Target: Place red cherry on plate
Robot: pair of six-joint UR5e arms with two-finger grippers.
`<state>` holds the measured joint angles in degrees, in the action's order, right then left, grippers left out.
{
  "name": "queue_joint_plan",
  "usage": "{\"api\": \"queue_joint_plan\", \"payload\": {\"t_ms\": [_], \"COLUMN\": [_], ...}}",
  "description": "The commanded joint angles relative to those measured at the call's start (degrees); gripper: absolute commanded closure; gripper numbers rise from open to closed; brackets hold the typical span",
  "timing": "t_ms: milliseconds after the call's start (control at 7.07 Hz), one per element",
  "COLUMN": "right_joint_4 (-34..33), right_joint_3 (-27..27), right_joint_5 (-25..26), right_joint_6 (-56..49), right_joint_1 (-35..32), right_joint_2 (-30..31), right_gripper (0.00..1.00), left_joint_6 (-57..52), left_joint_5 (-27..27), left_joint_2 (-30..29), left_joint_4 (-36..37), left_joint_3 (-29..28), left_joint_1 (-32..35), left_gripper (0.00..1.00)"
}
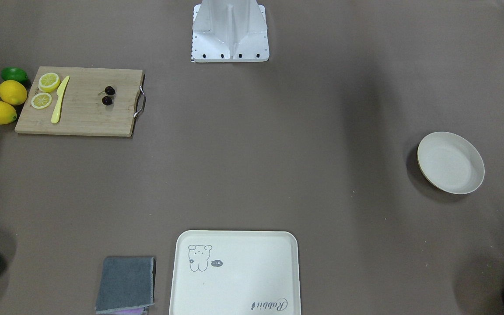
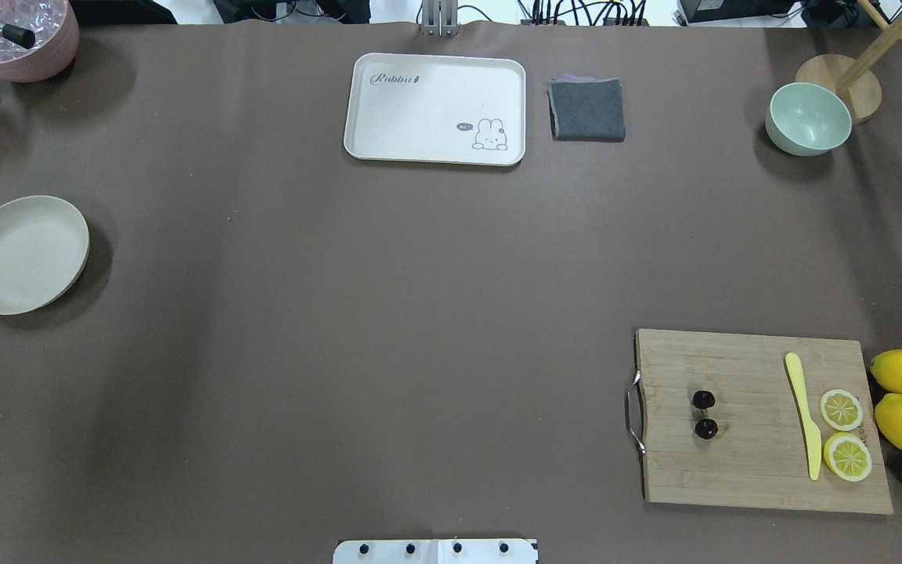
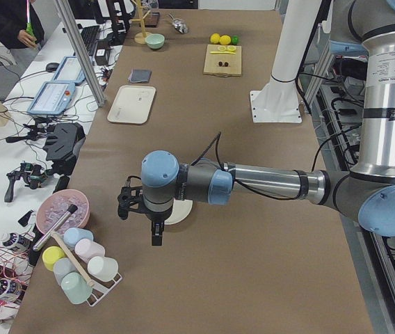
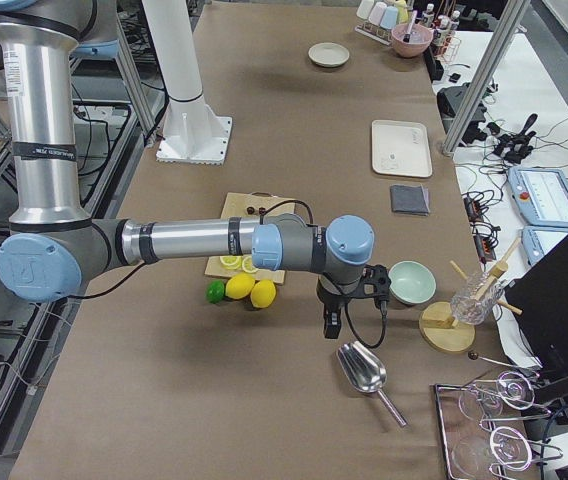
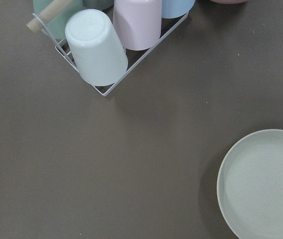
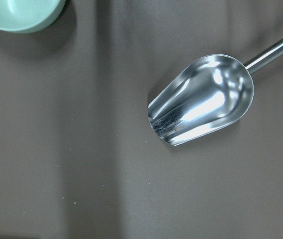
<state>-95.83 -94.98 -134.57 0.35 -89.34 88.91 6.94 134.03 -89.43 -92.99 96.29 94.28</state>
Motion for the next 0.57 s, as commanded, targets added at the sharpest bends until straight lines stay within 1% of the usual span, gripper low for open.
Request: {"api": "queue_joint_plan", "payload": {"t_ms": [0, 283, 425], "right_joint_4": [0.03, -0.06, -0.14], "right_joint_3": [-0.82, -1.87, -2.05], "right_joint_5": [-0.08, -0.43, -0.43], "right_joint_6": [-0.09, 0.18, 0.26], "right_joint_1": [0.04, 0.39, 1.17], "right_joint_2": [-0.22, -0.49, -1.79], "right_gripper": [0.0, 0.0, 0.0], "left_joint_6": [0.0, -0.17, -0.26], "left_joint_5": [-0.08, -0.26, -0.35], "left_joint_2": [-0.39, 0.31, 0.14], "left_joint_4": [-0.17, -0.26, -0.35], "left_joint_3": [-0.75, -0.84, -0.75], "left_joint_1": [-0.15, 0.02, 0.29], "left_gripper": [0.02, 0.02, 0.02]}}
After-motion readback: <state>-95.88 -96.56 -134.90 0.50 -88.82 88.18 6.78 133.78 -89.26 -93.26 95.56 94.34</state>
